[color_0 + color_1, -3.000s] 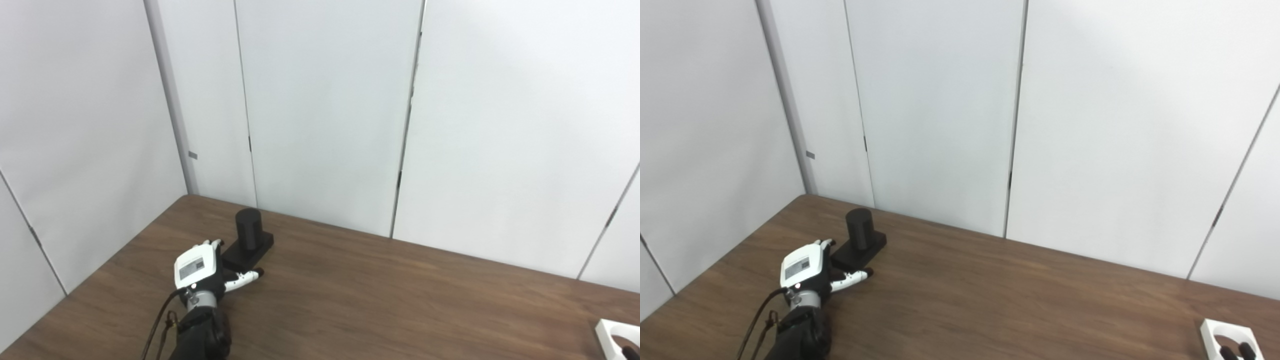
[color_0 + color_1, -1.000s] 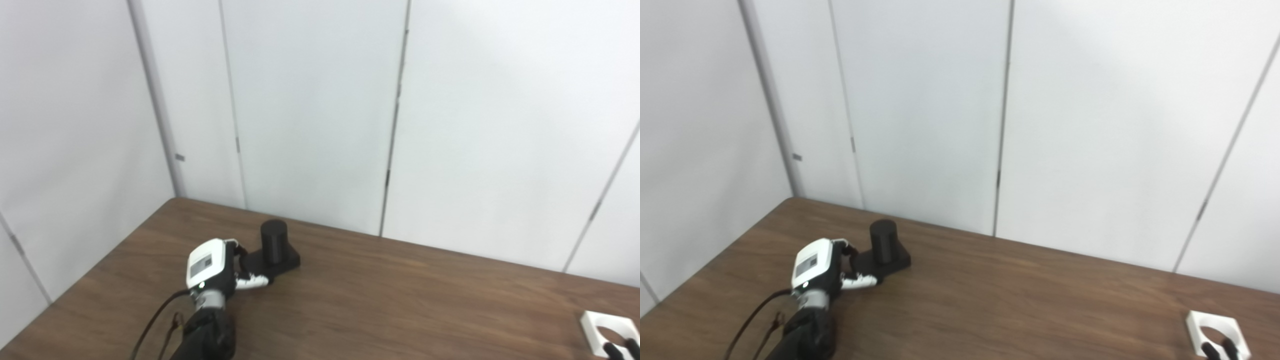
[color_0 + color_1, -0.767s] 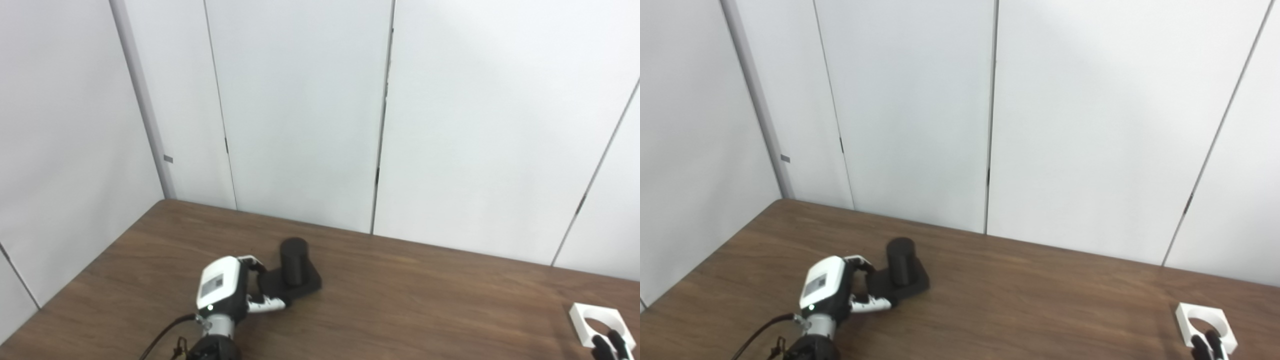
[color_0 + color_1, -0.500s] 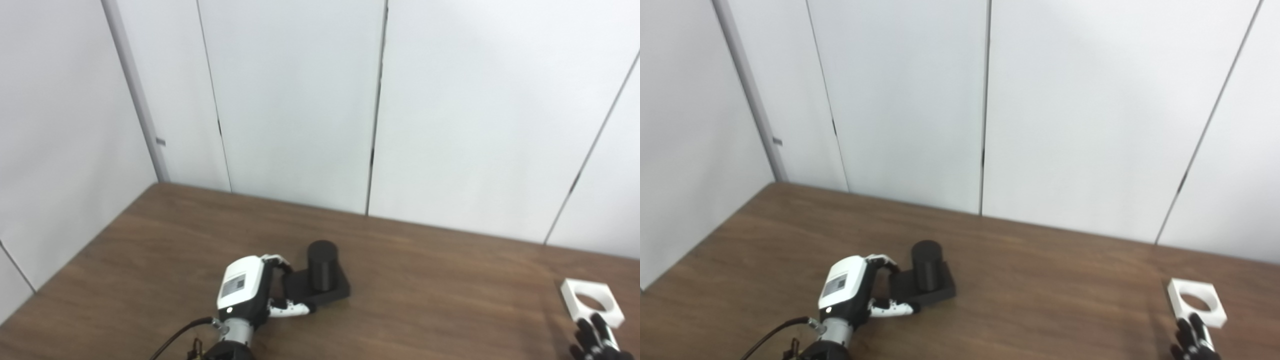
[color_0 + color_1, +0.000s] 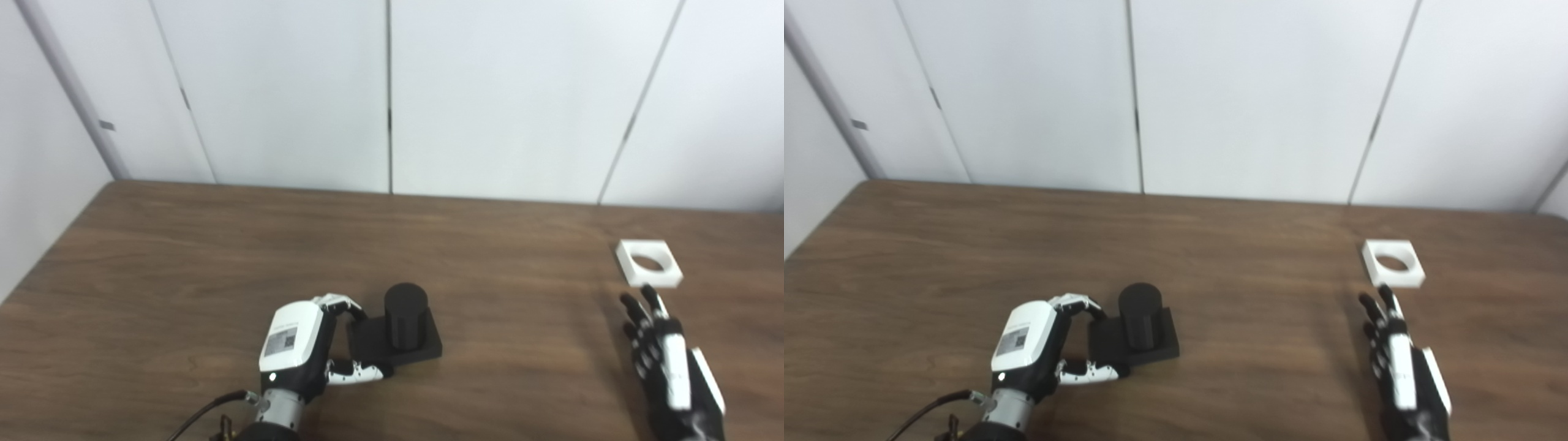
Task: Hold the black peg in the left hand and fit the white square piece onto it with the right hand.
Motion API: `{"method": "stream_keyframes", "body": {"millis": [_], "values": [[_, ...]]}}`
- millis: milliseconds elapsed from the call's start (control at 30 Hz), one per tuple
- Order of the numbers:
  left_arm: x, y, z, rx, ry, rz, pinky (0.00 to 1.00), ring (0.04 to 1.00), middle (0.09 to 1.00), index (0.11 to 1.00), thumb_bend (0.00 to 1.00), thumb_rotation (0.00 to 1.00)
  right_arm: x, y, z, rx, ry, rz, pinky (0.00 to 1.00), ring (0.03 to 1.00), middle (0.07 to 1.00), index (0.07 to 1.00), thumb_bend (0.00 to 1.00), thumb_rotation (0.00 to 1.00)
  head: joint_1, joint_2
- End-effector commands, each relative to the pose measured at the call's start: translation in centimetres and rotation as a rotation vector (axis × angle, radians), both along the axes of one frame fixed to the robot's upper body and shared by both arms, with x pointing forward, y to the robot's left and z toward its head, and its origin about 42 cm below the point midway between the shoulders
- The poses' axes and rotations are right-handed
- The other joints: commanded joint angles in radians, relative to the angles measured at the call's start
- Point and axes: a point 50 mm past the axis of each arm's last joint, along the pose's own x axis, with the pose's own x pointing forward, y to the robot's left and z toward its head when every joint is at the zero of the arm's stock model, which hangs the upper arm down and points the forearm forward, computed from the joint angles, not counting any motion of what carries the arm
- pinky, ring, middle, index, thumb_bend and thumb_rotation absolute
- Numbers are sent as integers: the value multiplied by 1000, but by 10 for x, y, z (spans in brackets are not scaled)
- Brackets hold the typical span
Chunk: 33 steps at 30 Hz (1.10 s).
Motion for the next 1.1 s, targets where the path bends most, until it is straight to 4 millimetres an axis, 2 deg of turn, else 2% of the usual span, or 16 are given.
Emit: {"method": "stream_keyframes", "body": {"millis": [0,233,433,700,1067], "values": [[-22,-15,-15,-29,117,-108,679,773,749,486,517,45,-8,10,-2,40,16,-3,1000,1000,948,1000,546,1000,-18,19],[-42,-20,-19,-35,141,-239,684,772,751,486,517,45,-6,16,9,6,27,-8,1000,1000,932,1000,564,1000,-80,85],[-50,-27,-18,-59,156,-380,683,784,756,486,517,42,-4,21,19,-7,48,-22,1000,1000,923,1000,584,1000,-111,132],[-52,-29,-17,-73,214,-491,688,783,769,487,514,41,-3,23,28,-17,53,-39,1000,1000,921,1000,557,1000,-132,157],[-49,-23,-15,-111,290,-558,688,790,769,487,513,43,-3,23,28,-31,53,-50,1000,1000,906,1000,510,1000,-161,139]]}}
